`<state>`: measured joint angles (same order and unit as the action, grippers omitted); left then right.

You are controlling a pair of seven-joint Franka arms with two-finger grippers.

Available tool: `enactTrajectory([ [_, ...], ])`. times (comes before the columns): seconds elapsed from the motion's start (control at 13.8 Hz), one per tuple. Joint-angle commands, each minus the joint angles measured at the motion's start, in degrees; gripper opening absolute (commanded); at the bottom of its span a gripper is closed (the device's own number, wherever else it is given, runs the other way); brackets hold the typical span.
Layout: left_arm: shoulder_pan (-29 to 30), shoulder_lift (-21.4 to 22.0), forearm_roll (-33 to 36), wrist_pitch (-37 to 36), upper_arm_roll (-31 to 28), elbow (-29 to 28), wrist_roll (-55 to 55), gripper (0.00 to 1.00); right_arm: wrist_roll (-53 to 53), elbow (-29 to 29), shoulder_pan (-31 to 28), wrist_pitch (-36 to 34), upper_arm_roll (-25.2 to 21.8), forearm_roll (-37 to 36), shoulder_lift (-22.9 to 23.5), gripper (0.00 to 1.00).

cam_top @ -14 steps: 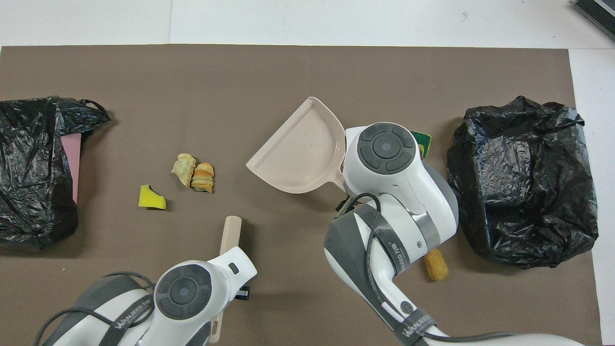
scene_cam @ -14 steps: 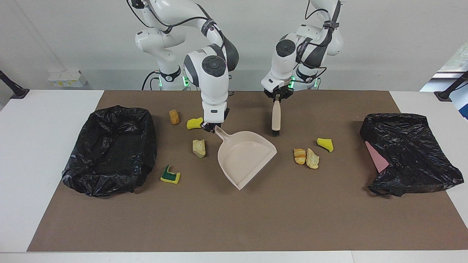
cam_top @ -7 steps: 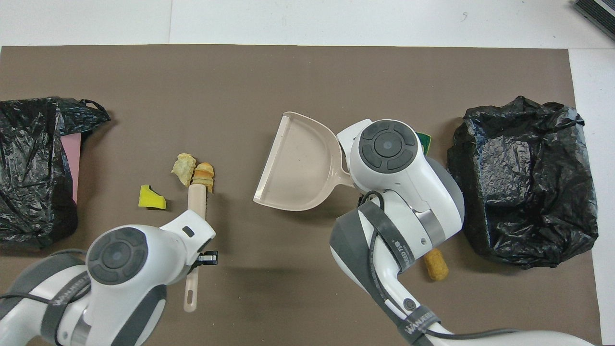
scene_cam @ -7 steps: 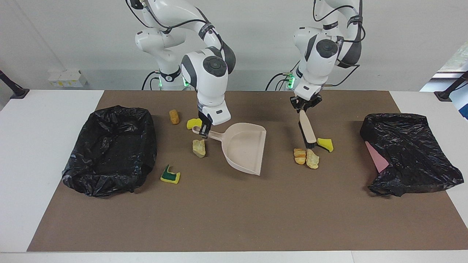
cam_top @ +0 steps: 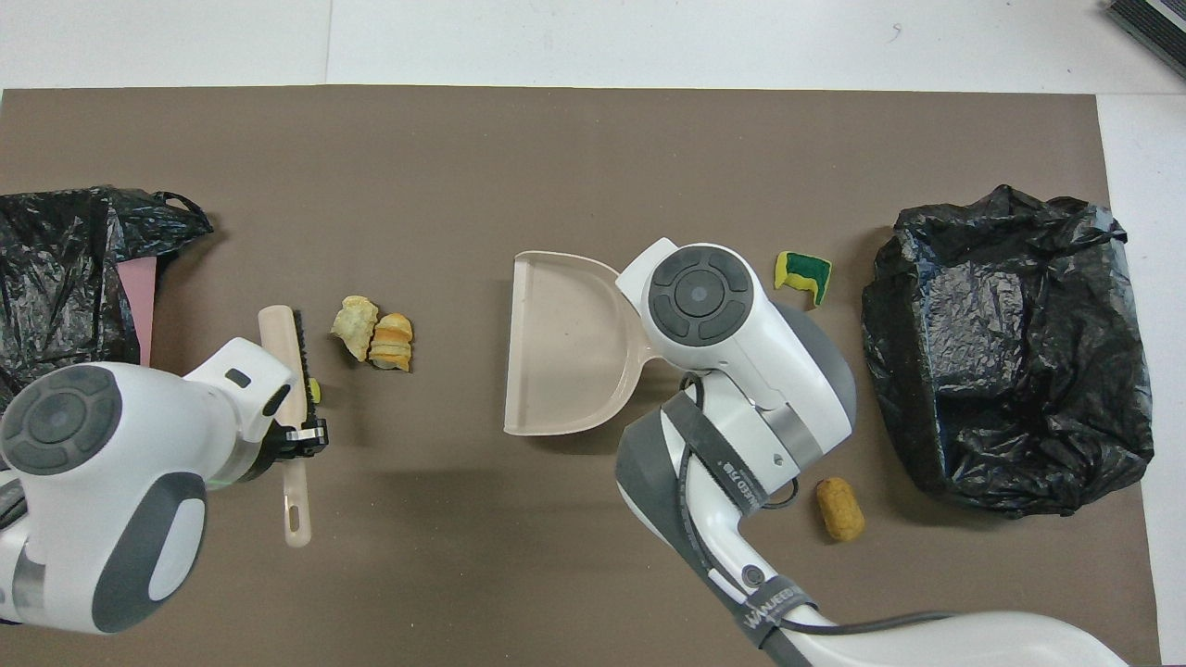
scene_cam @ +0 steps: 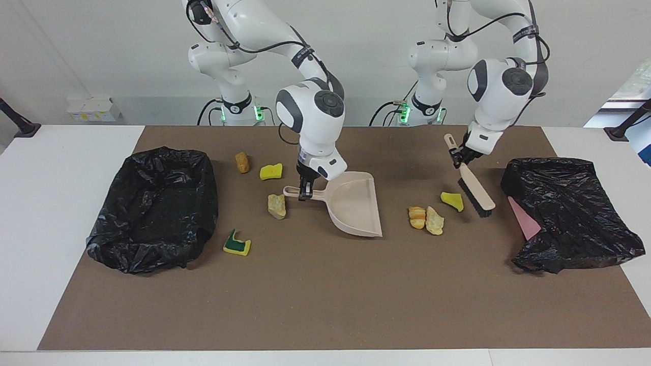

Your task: Sweep and dump trash in bin

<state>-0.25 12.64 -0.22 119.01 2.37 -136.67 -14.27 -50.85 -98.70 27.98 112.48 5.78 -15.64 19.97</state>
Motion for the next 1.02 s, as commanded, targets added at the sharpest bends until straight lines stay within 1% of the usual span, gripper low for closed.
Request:
enactTrajectory([
  [0.0,3.59,-1.38,0.92,3.75,0.71,-1.58,3.02,0.0,-1.18,2.19,0.94,-2.17,0.37,-2.11,2.34,0.0],
  [0.29,2.63,-8.23,0.66,11.67,1.06,-0.18,4.6,0.0,0.56,2.28,2.08,-1.91,0.37,-1.59,2.79,0.0],
  [0.36,2.19,-10.16,0.48,11.94,1.32,0.87,4.6,0.0,3.27,2.37,2.26,-1.91,0.37,-1.76,2.79,0.0],
  [0.51,-1.05,-12.98,0.13,11.94,1.32,3.07,4.6,0.0,4.09,2.11,2.17,-1.56,0.37,-1.41,2.88,0.0],
  [0.65,-2.73,-14.22,-0.57,11.68,1.5,4.56,5.13,0.0,4.62,1.93,2.43,-1.47,0.37,-1.06,2.88,0.0],
  [0.73,-3.95,-14.48,-1.79,11.42,1.5,5.18,7.13,0.0,5.14,1.84,2.35,-1.47,0.37,-0.97,2.96,0.0],
  [0.8,-4.75,-14.49,-3.2,11.42,1.41,5.18,9.33,0.0,5.49,1.76,2.43,-1.3,0.37,-0.97,2.97,0.0],
  [0.94,-7.2,-14.31,-3.56,10.98,1.5,5.1,10.31,0.0,5.58,1.75,2.43,-1.21,0.37,-0.97,2.97,0.0],
])
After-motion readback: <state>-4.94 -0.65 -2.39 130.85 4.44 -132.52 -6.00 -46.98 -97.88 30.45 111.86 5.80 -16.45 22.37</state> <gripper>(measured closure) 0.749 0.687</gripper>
